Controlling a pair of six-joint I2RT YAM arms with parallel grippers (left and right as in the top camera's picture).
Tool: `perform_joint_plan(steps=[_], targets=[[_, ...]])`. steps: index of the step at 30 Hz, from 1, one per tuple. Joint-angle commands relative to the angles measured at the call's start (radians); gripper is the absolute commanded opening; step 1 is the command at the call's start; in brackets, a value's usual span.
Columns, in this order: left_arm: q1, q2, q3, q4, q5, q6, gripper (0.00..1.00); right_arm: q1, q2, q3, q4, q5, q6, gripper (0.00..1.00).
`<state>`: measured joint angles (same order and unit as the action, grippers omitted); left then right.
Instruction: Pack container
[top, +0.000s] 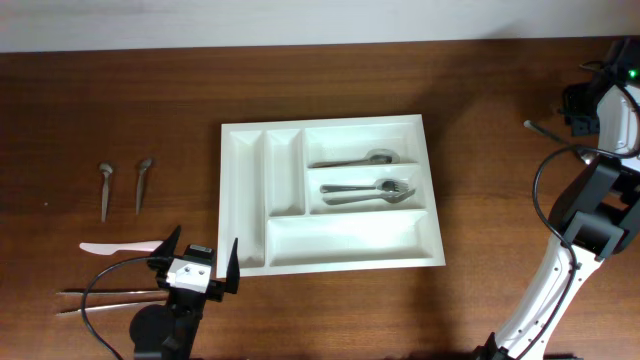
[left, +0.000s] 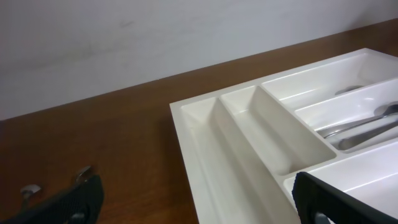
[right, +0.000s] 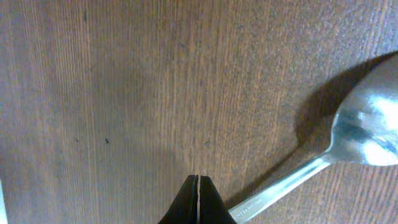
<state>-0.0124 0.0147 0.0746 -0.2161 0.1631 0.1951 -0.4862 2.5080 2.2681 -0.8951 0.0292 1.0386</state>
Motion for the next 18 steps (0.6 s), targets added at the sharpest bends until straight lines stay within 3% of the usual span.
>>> perform_joint_plan(steps=[1,18], targets=[[0.004,-0.008,-0.007,0.004,-0.007,0.016,0.99,0.002,0.025,0.01,0.003,0.01,-0.014,0.04],[0.004,-0.008,-0.007,0.004,-0.007,0.016,0.99,0.002,0.053,0.008,0.001,0.009,-0.015,0.04]])
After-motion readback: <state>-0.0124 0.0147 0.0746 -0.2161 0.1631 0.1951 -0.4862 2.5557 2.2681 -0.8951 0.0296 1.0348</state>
